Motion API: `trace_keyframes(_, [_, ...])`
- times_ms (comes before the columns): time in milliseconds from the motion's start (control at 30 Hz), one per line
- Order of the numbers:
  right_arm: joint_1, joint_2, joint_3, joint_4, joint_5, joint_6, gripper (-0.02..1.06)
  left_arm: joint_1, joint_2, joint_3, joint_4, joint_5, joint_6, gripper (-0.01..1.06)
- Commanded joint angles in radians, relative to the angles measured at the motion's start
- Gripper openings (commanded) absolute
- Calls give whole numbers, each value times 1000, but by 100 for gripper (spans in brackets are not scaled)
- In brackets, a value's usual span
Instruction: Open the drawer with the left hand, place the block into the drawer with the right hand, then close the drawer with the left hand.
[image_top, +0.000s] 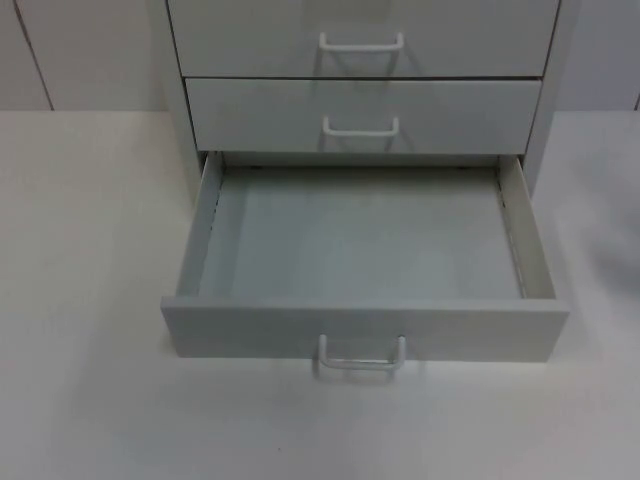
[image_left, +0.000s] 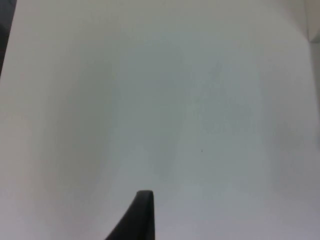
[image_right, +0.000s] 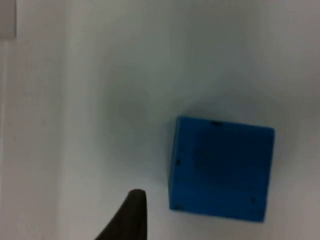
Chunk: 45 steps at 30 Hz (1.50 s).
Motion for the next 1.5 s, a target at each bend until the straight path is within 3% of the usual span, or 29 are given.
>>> trace_keyframes(0, [-3,51,-6,-1,-63,13,105,5,-7,5,10,0,-5,105])
trace_keyframes(433, [-3,154,-6,-1,-172,22,100,5,-7,5,15,-2,-5,105])
trace_keyframes(700, [-3,200,-6,-1,-173,24,97,5,-7,5,15,-4,-5,105])
trace_keyframes(767, [-3,201,-6,-1,-172,24,88,5,-7,5,15,-4,-5,105])
trace_keyframes(867, [-3,200,-6,-1,-170,36,61,5,-7,5,15,-4,-5,105])
trace_keyframes(900, [-3,200,-6,-1,-170,36,61,5,-7,5,15,-4,-5,105])
trace_keyframes(967, [-3,194,-6,-1,-167,43,46,5,-7,5,15,-4,-5,105])
trace_keyframes(1067, [-3,150,-6,-5,-148,37,11,5,-7,5,15,-4,-5,105])
trace_keyframes(1100, [-3,150,-6,-5,-148,37,11,5,-7,5,15,-4,-5,105])
trace_keyframes(1167, [-3,103,-6,-5,-138,23,0,5,-7,5,15,-4,-5,105])
trace_keyframes(1467, [-3,-146,-6,-5,-8,23,0,5,-7,5,15,-4,-5,105])
